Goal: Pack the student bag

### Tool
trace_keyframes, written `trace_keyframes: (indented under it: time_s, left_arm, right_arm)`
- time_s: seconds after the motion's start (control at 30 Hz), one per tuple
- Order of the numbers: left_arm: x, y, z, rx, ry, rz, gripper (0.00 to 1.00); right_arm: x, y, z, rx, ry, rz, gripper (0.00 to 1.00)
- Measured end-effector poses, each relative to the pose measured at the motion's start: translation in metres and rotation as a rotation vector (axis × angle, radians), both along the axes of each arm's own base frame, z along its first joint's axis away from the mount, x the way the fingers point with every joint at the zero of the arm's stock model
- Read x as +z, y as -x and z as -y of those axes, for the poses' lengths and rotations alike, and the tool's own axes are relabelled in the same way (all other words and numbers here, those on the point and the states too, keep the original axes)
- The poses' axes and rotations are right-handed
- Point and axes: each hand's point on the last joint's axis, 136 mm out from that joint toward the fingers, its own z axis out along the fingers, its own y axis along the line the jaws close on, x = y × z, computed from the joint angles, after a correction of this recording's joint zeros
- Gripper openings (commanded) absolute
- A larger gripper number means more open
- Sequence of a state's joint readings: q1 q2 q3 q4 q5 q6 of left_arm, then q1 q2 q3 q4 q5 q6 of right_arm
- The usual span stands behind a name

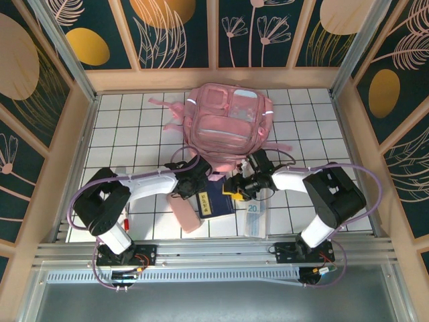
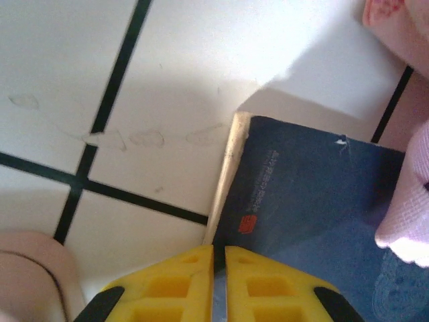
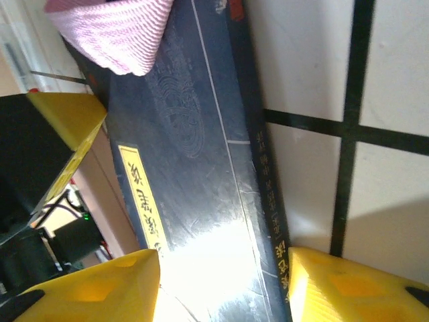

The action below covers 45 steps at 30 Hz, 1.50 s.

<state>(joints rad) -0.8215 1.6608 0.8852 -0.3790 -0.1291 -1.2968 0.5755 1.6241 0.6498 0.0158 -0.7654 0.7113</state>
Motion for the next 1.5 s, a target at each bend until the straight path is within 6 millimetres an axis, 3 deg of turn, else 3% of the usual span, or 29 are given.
trace_keyframes:
  time_s: [0.47,0.7,0.77,0.87,0.93,1.0,1.13,1.27,1.47,1.5]
  left_arm:
    - [0.001,-0.013,-0.004,0.035,0.003,0.073,0.10]
    - [0.001,-0.015,0.003,0.028,0.036,0.077,0.10]
    - [0.001,-0.016,0.004,0.027,0.040,0.078,0.10]
    - [0.001,-0.016,0.005,0.026,0.042,0.077,0.10]
    - [0.002,-0.016,0.005,0.025,0.047,0.080,0.13]
    - [0.002,-0.015,0.005,0.023,0.052,0.083,0.19]
    - [0.013,-0.010,0.011,-0.024,0.081,0.073,0.44]
    - [0.055,-0.011,0.018,-0.090,0.094,0.124,0.55]
    - [0.185,-0.048,0.035,-0.257,0.144,0.494,0.73]
    - [0.205,-0.052,0.037,-0.322,0.129,0.581,0.72]
  right_arm:
    - [0.009,0.025,-0.018,0.018,-0.181,-0.129,0.49]
    - [0.002,0.006,-0.030,-0.014,-0.055,0.007,0.48]
    - [0.000,0.000,-0.033,-0.033,-0.024,0.051,0.41]
    - [-0.004,-0.005,-0.033,-0.061,-0.001,0.082,0.20]
    - [-0.004,-0.006,-0.033,-0.072,0.000,0.090,0.11]
    - [-0.003,-0.005,-0.035,-0.075,0.000,0.096,0.05]
    - [0.011,0.000,-0.035,-0.068,-0.012,0.119,0.00]
    - [0.038,0.003,-0.032,-0.072,-0.037,0.159,0.00]
    - [0.073,0.013,-0.013,-0.076,-0.053,0.196,0.00]
    - [0.078,0.013,-0.008,-0.084,-0.054,0.205,0.00]
